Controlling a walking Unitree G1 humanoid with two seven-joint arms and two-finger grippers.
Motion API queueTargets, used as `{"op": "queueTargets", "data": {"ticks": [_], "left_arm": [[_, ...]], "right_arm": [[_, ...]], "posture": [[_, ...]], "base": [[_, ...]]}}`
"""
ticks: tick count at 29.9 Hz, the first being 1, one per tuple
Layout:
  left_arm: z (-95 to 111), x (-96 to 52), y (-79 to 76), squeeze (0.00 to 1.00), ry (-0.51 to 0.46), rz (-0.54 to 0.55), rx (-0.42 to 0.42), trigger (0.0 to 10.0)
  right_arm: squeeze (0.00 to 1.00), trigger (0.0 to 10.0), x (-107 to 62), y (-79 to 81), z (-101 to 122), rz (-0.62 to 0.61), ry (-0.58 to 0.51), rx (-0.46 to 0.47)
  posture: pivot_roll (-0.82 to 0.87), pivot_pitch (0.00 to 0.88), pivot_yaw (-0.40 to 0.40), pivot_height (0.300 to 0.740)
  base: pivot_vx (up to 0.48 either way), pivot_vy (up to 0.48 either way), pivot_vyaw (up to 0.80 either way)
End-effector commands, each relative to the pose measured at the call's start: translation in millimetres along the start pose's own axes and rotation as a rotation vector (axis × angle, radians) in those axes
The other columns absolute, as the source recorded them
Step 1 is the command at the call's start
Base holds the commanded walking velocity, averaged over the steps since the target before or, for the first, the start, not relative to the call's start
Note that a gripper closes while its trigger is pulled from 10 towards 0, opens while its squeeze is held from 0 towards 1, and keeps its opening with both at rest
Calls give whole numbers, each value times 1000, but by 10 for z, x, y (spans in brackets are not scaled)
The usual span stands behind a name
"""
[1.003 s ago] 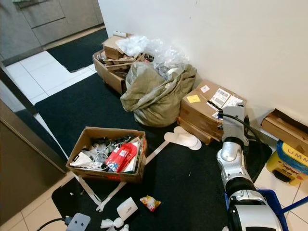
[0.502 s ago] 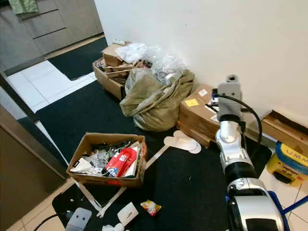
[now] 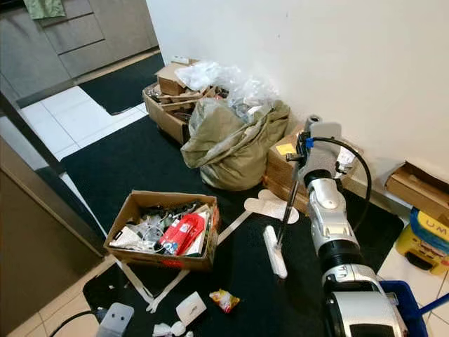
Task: Sweep floor
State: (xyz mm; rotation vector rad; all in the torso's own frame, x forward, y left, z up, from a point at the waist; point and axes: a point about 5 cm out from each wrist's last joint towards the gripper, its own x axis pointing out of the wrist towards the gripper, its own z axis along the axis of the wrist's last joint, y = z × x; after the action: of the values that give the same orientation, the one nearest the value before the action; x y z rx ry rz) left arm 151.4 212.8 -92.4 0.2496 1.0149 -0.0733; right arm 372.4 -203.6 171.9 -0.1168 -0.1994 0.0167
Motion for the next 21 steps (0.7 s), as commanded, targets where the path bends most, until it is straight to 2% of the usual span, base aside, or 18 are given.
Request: {"op": "queueTargets", "data": {"ticks": [1,12,21], "left_arm": [[-109,-18,-15,0,44,-2,-4,10000],[-135,-22,-31,0,54,-1,-15,10000],[-124,-20,-26,0,48,8,-39,10000]], "right_arm": [[0,10000,17,11,92,58,-33,21],[0,10000,8,16,62,147,11,55],[0,10000,24,-9,98,207,35,46]], "posture": [[-81,80,62,740],[-87,85,58,740],[-93,87,51,740]], "base": [[-262,0,0],[-277,0,0],[-292,0,0]]}}
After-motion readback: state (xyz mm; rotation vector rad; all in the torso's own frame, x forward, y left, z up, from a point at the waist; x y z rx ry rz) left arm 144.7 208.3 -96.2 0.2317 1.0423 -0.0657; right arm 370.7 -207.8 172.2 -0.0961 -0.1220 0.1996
